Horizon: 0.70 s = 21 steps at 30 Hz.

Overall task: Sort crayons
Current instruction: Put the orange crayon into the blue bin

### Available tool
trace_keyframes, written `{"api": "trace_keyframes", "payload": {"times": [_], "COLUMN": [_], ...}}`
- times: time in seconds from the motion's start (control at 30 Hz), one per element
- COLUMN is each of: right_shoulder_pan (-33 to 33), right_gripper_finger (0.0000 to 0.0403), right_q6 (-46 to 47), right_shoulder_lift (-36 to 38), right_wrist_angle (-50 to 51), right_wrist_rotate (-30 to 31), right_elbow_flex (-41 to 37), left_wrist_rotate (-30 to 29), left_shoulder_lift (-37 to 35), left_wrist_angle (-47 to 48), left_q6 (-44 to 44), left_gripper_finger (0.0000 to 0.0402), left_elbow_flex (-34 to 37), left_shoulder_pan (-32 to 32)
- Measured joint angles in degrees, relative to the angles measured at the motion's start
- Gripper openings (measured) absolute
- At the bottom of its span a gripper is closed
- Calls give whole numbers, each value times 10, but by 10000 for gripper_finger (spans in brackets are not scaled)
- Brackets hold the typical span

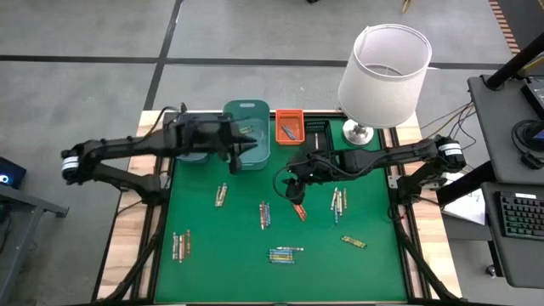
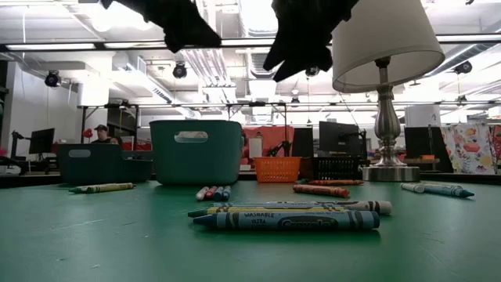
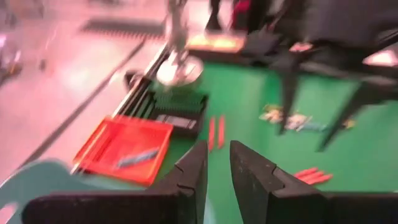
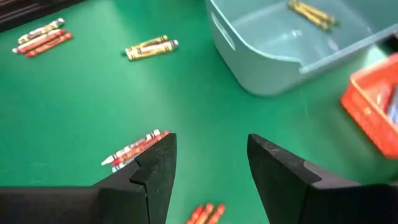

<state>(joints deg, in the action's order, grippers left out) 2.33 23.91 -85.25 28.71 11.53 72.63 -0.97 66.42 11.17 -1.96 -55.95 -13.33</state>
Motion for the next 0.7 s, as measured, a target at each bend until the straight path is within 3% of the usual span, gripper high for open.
{"api": "trace_keyframes", "payload": {"times": [0.33, 0.7], "right_shoulder_pan": [3, 29], "right_gripper_finger": [174, 168], "right_q6": [133, 239], "right_shoulder_lift": [-3, -5], "right_wrist_angle": [89, 218], "right_wrist_rotate": [-61, -62], "right_elbow_flex": [17, 15], "left_wrist_rotate": [0, -1], "left_shoulder_lift": [-77, -71], "left_wrist_angle": [-222, -251], "left_q6": [-2, -32], "left_gripper_finger": [52, 52], "left_elbow_flex": [142, 163], "left_shoulder_pan": [49, 49]}}
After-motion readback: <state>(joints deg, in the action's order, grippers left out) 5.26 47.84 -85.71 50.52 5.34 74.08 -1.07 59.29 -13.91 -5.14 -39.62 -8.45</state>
